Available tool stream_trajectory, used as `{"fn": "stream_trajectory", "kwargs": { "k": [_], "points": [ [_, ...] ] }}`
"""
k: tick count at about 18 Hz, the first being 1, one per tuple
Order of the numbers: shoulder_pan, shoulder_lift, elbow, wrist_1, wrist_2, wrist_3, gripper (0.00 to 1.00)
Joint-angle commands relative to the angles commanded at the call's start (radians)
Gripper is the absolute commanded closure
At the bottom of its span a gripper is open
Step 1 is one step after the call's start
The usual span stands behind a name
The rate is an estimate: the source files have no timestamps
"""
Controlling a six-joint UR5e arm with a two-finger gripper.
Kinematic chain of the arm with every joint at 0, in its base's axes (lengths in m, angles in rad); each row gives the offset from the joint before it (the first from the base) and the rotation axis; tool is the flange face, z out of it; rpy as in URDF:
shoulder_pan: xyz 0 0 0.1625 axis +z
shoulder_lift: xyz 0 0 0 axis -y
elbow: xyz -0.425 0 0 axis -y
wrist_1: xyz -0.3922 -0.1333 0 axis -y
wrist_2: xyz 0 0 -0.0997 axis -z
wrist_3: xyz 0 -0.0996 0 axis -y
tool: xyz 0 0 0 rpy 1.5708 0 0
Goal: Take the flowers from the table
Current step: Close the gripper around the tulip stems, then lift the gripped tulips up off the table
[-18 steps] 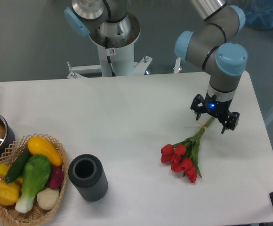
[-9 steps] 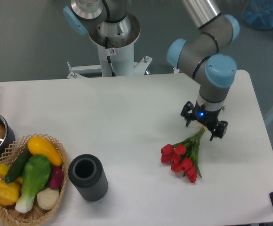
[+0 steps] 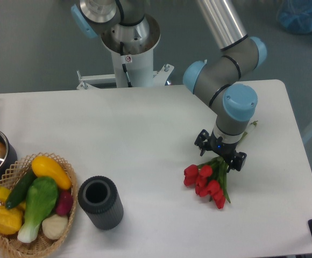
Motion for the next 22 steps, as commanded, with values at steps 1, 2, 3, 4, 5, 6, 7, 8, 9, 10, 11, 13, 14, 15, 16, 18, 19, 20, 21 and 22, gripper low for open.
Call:
{"fn": "stream_trajectory", "kwargs": {
  "k": [1, 2, 3, 4, 5, 6, 7, 8, 9, 10, 11, 13, 14, 15, 16, 18, 19, 20, 21, 22],
  "points": [
    [-0.002, 0.002, 0.0, 0.005, 0.008, 0.0, 0.76],
    [-0.002, 0.006, 0.002, 0.005, 0.008, -0.006, 0.8],
    [0.0, 0.009, 0.002, 0.006, 0.006, -0.011, 0.86],
    [0.002, 0.014, 0.002, 0.006, 0.008, -0.012, 1.0],
    [0.003, 0.021, 0.003, 0.006, 0.011, -0.026, 1.0],
    [0.018, 0.041, 0.008, 0.005, 0.011, -0.084, 1.0],
    [0.031, 0.044, 0.017, 0.002, 0.009, -0.106, 1.0],
    [0.037, 0.051, 0.024, 0.002, 0.011, -0.106, 1.0],
    [0.037, 0.051, 0.037, 0.002, 0.009, -0.106, 1.0],
    [0.038, 0.051, 0.057, 0.0, 0.011, -0.104, 1.0],
    [0.037, 0.052, 0.07, -0.001, 0.012, -0.104, 1.0],
    [0.035, 0.052, 0.101, -0.008, 0.017, -0.107, 1.0],
    [0.037, 0.052, 0.115, -0.017, 0.017, -0.107, 1.0],
    [0.038, 0.054, 0.126, -0.03, 0.017, -0.107, 1.0],
    [0.038, 0.057, 0.141, -0.047, 0.017, -0.106, 1.0],
    [0.04, 0.071, 0.176, -0.099, 0.017, -0.104, 1.0],
    [0.04, 0.071, 0.195, -0.128, 0.015, -0.095, 1.0],
    [0.041, 0.069, 0.215, -0.153, 0.017, -0.081, 1.0],
    [0.041, 0.069, 0.231, -0.172, 0.017, -0.069, 1.0],
    [0.041, 0.069, 0.244, -0.185, 0.017, -0.055, 1.0]
  ]
}}
